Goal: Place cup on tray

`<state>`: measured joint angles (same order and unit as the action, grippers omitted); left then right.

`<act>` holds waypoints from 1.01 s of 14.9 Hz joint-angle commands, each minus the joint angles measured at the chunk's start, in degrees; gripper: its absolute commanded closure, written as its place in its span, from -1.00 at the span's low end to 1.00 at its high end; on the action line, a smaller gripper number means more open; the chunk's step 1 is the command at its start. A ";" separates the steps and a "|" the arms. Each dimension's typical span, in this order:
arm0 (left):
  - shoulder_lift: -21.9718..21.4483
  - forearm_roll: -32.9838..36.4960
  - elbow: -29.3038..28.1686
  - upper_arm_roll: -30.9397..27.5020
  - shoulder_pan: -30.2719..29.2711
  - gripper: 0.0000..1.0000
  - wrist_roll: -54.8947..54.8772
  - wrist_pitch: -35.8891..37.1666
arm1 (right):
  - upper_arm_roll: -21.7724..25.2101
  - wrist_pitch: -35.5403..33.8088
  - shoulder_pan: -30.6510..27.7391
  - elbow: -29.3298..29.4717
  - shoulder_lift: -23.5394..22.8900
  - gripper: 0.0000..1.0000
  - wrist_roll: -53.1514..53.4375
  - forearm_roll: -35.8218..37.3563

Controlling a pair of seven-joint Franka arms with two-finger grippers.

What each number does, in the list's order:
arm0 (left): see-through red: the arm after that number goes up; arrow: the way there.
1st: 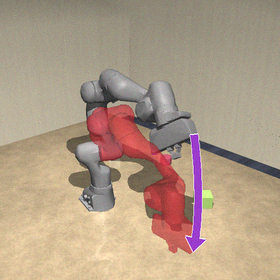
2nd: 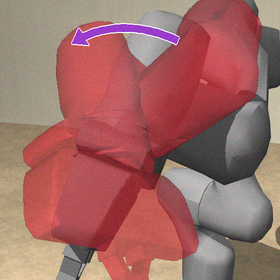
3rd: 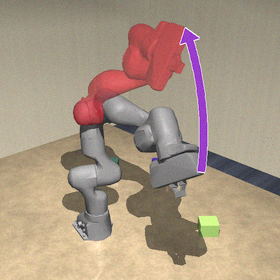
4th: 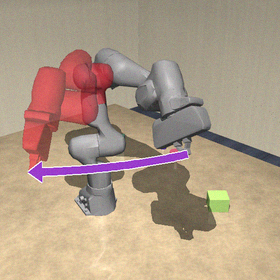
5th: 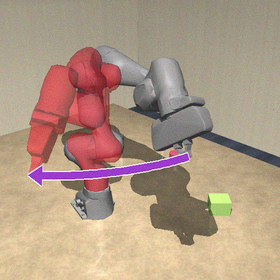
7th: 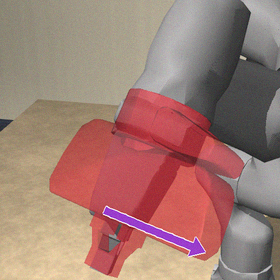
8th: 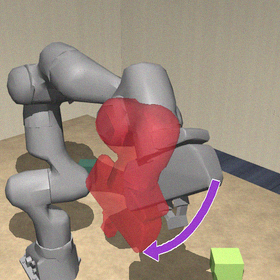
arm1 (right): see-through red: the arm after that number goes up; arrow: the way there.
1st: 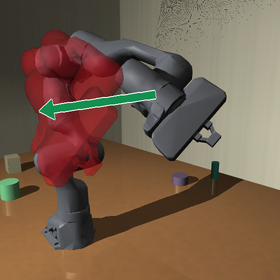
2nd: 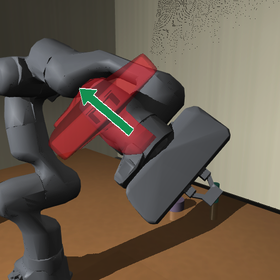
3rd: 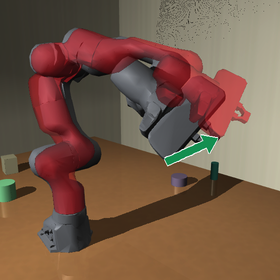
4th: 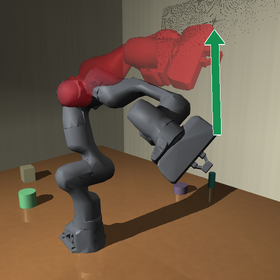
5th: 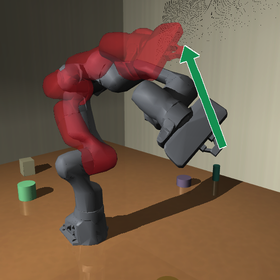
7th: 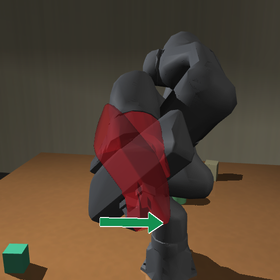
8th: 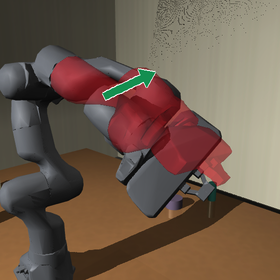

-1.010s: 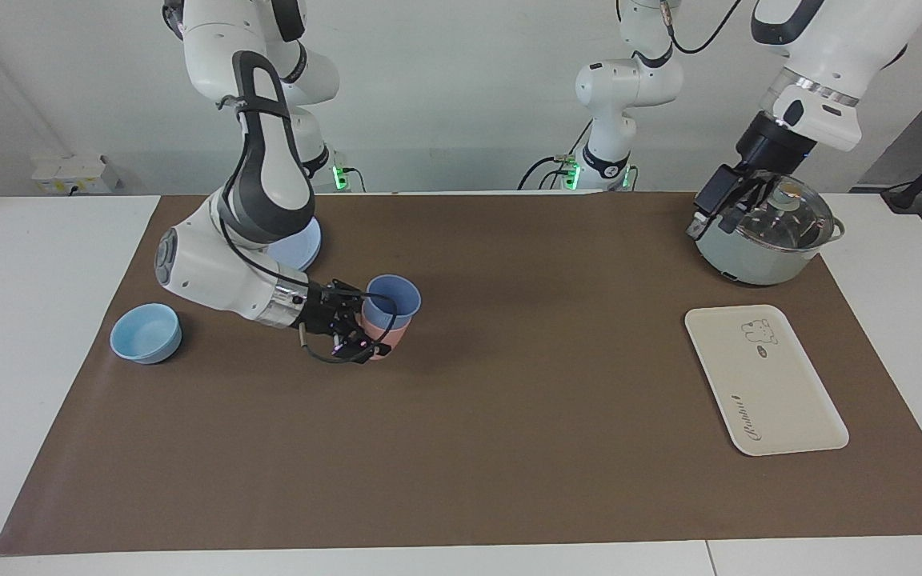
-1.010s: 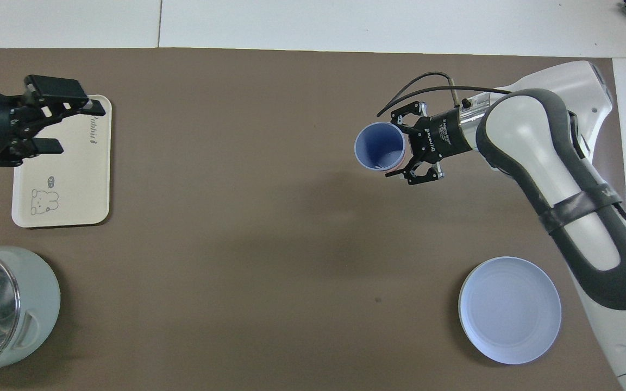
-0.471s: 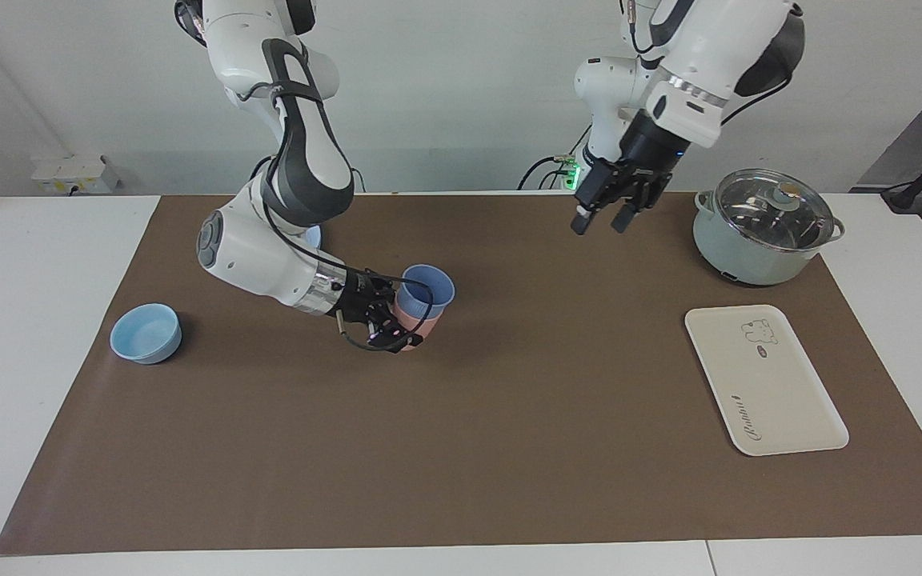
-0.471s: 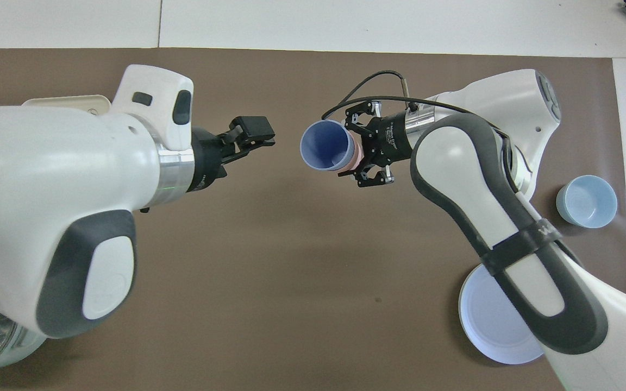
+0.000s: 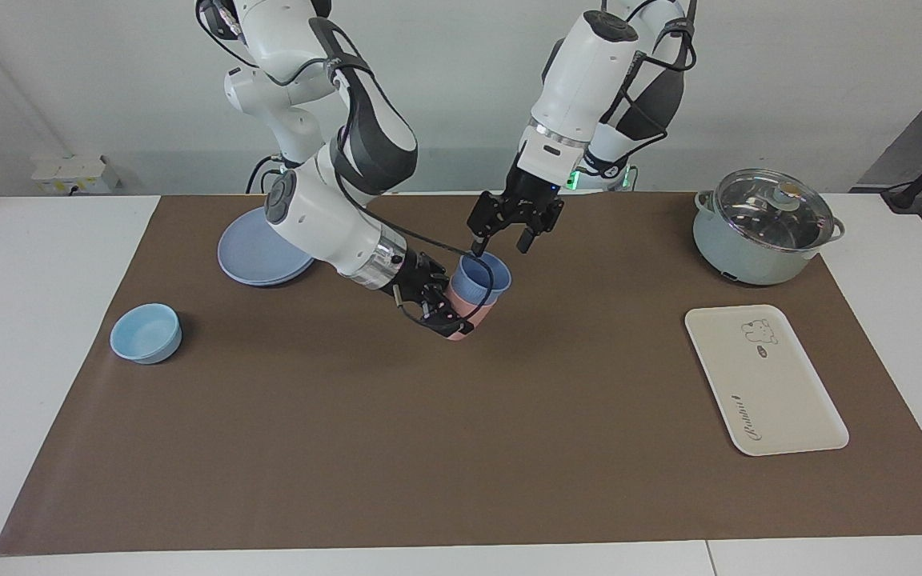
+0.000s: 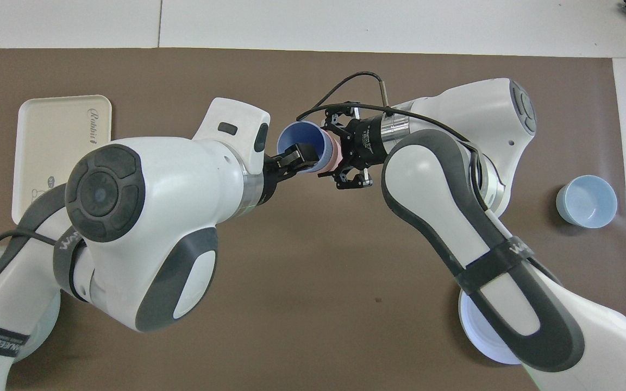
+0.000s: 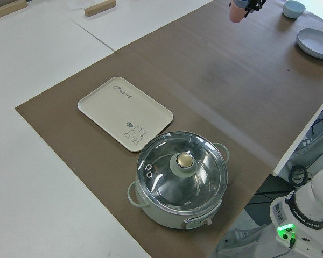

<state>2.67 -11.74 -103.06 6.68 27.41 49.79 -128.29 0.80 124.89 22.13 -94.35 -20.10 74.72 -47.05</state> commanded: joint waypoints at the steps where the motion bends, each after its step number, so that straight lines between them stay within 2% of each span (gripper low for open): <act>1: -0.48 1.28 -2.32 -0.79 0.19 -0.68 1.10 -4.32 | -0.01 0.70 -0.07 -0.75 1.02 1.00 -0.01 -1.38; 4: 0.93 1.20 -2.49 -0.79 0.09 -0.60 1.97 -7.48 | -0.01 0.70 -0.07 -0.75 1.02 1.00 -0.19 -1.38; 5: 1.54 1.28 -2.49 -0.79 0.62 -0.46 3.63 -8.98 | -0.01 0.70 -0.07 -0.75 1.02 1.00 -0.28 -1.38; 6: 1.81 1.28 -2.49 -0.79 0.80 -0.21 4.43 -9.34 | -0.01 0.70 -0.07 -0.75 1.02 1.00 -0.28 -1.38; 8: 1.81 1.28 -2.23 -0.79 0.80 0.64 4.71 -8.64 | 0.08 0.70 -0.16 -0.75 1.02 1.00 -0.28 -1.38; 9: 1.81 1.28 -2.14 -0.79 0.80 1.00 4.71 -8.47 | 0.08 0.70 -0.16 -0.75 1.11 1.00 -0.36 -1.38; 11: 1.81 1.20 -1.62 -0.97 0.80 1.00 4.71 -7.16 | 0.08 0.70 -0.16 -0.75 1.02 1.00 -0.37 -1.38; 15: 1.81 1.28 3.56 -1.32 -0.08 1.00 4.88 0.21 | 0.08 0.70 -0.24 -0.74 1.11 1.00 -0.37 -1.38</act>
<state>4.83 -11.69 -102.83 5.96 27.45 53.48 -133.09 0.77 124.89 22.15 -94.33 -19.90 74.72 -47.05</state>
